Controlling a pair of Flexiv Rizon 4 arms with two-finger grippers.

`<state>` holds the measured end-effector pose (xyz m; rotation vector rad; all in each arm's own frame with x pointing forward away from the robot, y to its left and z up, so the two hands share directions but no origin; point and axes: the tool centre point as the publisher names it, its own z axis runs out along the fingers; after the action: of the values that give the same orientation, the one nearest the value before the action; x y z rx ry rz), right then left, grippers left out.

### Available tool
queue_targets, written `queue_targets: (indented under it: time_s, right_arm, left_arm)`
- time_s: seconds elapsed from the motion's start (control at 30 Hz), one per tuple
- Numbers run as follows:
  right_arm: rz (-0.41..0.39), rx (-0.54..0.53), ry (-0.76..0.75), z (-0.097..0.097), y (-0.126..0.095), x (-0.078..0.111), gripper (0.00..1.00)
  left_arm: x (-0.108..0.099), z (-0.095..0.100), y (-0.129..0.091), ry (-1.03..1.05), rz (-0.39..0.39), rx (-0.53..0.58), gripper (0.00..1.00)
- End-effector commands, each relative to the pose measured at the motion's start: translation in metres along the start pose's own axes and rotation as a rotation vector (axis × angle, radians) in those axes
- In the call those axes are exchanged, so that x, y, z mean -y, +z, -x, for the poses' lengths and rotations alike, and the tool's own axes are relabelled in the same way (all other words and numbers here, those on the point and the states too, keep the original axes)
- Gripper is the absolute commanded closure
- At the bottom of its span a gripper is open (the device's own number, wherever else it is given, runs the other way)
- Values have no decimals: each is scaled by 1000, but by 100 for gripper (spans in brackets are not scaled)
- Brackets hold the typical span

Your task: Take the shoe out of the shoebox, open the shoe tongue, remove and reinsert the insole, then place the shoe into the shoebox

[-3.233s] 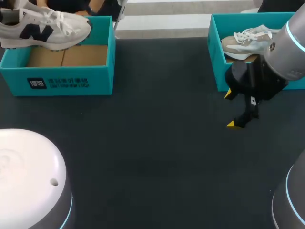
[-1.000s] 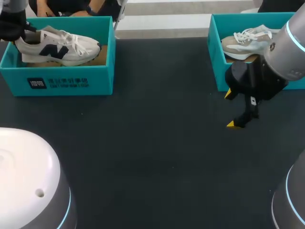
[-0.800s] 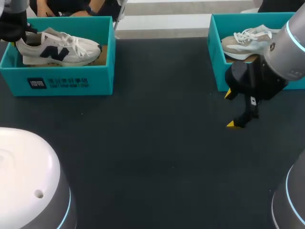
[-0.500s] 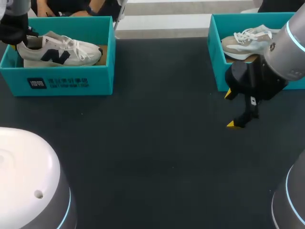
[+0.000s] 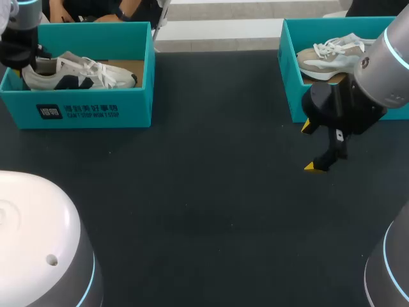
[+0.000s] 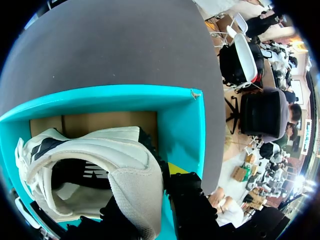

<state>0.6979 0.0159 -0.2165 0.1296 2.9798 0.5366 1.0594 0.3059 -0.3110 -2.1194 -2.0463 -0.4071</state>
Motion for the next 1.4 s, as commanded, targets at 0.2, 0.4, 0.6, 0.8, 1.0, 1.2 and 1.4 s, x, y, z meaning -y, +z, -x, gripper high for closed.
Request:
queue_targets:
  time_s: [0.2,0.4,0.6,0.8,1.0,1.2,1.4]
  right_arm:
    - [-1,0,0,0,2,-1,0]
    - [-1,0,0,0,2,-1,0]
    - [-1,0,0,0,2,-1,0]
    - [-1,0,0,0,2,-1,0]
    - [-1,0,0,0,2,-1,0]
    - [-1,0,0,0,2,-1,0]
    - [-1,0,0,0,2,-1,0]
  left_arm:
    - [10,3,7,7,-16,0,100]
    - [15,5,16,12,-25,4,100]
    - [19,8,28,7,-57,-2,100]
    - [20,11,38,17,-87,-4,100]
    - [21,12,45,10,-89,-19,100]
    - [25,13,55,18,-108,-29,100]
    - [28,14,60,35,-110,-39,78]
